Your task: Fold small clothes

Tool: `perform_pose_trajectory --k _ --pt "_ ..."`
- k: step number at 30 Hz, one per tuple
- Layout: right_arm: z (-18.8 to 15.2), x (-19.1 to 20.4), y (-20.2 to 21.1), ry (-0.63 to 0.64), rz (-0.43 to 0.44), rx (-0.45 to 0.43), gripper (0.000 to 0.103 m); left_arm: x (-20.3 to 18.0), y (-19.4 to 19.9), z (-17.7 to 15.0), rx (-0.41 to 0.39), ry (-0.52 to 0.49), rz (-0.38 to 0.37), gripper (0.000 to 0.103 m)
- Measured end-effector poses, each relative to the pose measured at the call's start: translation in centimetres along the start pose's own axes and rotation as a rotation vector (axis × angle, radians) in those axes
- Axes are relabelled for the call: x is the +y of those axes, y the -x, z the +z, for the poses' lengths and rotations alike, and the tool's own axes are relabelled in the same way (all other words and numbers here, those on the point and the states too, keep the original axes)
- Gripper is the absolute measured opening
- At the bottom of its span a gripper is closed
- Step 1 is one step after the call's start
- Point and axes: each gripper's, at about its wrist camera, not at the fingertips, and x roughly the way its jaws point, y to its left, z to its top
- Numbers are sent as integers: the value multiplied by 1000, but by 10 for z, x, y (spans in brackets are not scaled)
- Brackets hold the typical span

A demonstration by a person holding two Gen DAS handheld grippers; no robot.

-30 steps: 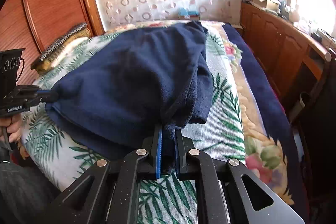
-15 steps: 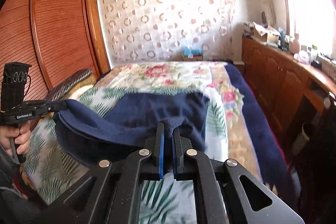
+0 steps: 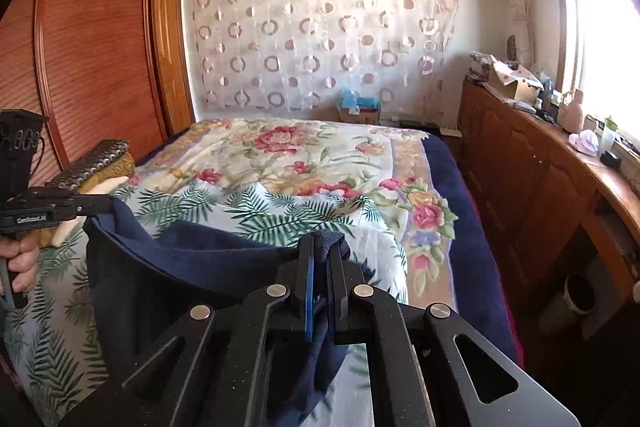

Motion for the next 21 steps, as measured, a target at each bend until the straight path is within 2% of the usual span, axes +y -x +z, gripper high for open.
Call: perform_pose_trajectory --k 8,9,11,12,13,15,16,18,21 --pt "7 -2 -60 -7 -7 141 4 17 -36 -7 90 19 36 6" --pt "5 1 -62 -6 -7 153 6 17 -38 -8 98 13 36 9" --pt "7 5 -64 2 -23 176 16 17 -35 -9 98 -2 51 25" --pt "9 6 -64 7 -33 182 24 17 -31 -9 87 -12 64 41" --pt "9 9 -59 13 -48 180 28 16 -26 -10 71 -19 69 50" --pt "17 11 -49 16 -88 165 46 16 -13 -12 47 -29 65 57" --pt "18 13 -39 11 -107 151 46 14 -6 -13 36 -37 64 67" --pt "19 18 -20 -3 -117 118 47 12 7 -16 15 -49 63 78" --pt "9 34 19 -26 -109 88 47 9 25 -23 -8 -63 54 79"
